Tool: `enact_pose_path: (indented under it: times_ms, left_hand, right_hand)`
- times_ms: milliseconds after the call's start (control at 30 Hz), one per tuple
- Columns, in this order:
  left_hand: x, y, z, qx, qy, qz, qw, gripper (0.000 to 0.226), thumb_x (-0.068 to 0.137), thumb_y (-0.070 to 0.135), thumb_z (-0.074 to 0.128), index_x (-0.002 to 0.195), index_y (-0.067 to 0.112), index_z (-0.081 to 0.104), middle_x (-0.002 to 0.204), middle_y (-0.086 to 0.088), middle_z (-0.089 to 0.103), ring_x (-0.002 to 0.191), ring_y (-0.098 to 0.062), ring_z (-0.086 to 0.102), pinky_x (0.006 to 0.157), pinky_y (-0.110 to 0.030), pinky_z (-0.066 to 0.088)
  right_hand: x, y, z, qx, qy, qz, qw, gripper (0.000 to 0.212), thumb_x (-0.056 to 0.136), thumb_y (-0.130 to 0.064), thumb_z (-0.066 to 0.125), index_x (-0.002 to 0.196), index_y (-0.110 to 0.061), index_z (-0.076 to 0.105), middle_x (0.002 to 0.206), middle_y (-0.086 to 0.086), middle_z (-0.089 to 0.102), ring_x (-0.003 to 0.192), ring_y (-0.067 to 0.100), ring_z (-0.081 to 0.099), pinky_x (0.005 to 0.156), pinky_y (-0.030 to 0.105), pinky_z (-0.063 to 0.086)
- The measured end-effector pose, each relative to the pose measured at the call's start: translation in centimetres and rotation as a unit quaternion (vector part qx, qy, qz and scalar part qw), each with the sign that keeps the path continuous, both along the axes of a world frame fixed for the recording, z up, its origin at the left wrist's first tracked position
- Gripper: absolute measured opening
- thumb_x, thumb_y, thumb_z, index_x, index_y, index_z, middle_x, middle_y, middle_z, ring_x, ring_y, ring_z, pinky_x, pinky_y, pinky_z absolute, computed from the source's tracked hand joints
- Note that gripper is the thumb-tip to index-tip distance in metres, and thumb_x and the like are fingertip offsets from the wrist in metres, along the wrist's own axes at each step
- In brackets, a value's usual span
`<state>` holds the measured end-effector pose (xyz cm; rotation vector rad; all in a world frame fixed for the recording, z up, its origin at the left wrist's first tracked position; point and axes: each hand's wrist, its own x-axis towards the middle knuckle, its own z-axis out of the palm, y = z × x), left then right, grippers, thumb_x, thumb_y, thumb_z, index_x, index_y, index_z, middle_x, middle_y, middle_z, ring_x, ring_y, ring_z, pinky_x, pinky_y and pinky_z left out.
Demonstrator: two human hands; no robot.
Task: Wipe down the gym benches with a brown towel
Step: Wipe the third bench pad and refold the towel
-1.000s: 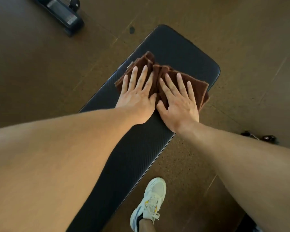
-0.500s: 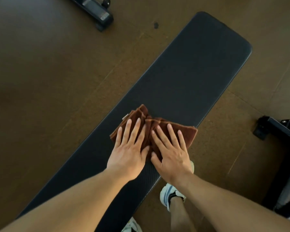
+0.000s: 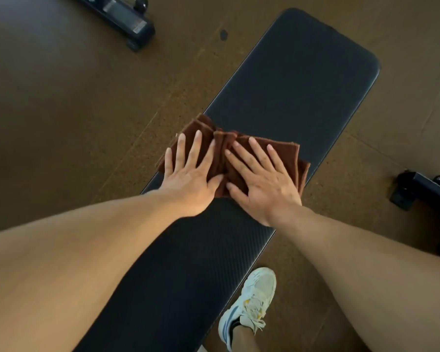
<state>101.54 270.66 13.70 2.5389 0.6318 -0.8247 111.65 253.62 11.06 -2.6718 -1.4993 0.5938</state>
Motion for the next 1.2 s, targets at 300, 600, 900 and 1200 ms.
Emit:
enact_pose_path:
  times_ms: [300, 600, 900, 1200]
  left_hand:
    - [19.3, 0.7, -0.9, 0.011, 0.01, 0.047, 0.999, 0.078, 0.103, 0.065, 0.026, 0.155, 0.042, -0.028, 0.161, 0.0, -0.043, 0.151, -0.033, -0.035, 0.122, -0.056, -0.017]
    - [19.7, 2.4, -1.8, 0.029, -0.039, -0.009, 0.999, 0.081, 0.101, 0.067, 0.031, 0.154, 0.047, -0.027, 0.163, 0.004, -0.041, 0.154, -0.029, -0.028, 0.126, -0.056, -0.005]
    - [11.7, 1.0, -2.2, 0.062, -0.137, -0.036, 0.988, 0.072, 0.105, 0.062, 0.02, 0.162, 0.034, -0.015, 0.17, 0.003, -0.025, 0.156, -0.024, -0.024, 0.125, -0.05, -0.011]
    - [-6.7, -0.2, -1.4, 0.044, -0.144, -0.054, 0.987, 0.071, 0.106, 0.055, 0.017, 0.16, 0.029, -0.02, 0.17, 0.0, -0.026, 0.155, -0.023, -0.026, 0.124, -0.048, -0.017]
  right_hand:
    - [14.6, 1.7, -0.6, 0.023, -0.026, -0.126, 0.991, 0.067, 0.106, -0.06, 0.018, 0.167, -0.037, 0.002, 0.176, -0.009, -0.006, 0.161, 0.017, -0.018, 0.131, 0.047, -0.008]
    - [14.6, 2.0, -0.5, 0.042, -0.033, -0.125, 0.991, 0.068, 0.106, -0.058, 0.02, 0.168, -0.033, 0.005, 0.176, -0.007, -0.002, 0.162, 0.02, -0.015, 0.131, 0.049, -0.007]
    - [8.1, 2.0, 0.0, 0.043, -0.023, -0.153, 0.987, 0.067, 0.105, -0.057, 0.02, 0.167, -0.036, 0.006, 0.176, -0.009, -0.002, 0.161, 0.017, -0.015, 0.131, 0.048, -0.009]
    - [-10.2, 1.3, 0.6, 0.027, 0.001, -0.157, 0.987, 0.065, 0.107, -0.056, 0.018, 0.167, -0.036, 0.001, 0.175, -0.011, -0.008, 0.16, 0.016, -0.02, 0.129, 0.045, -0.015]
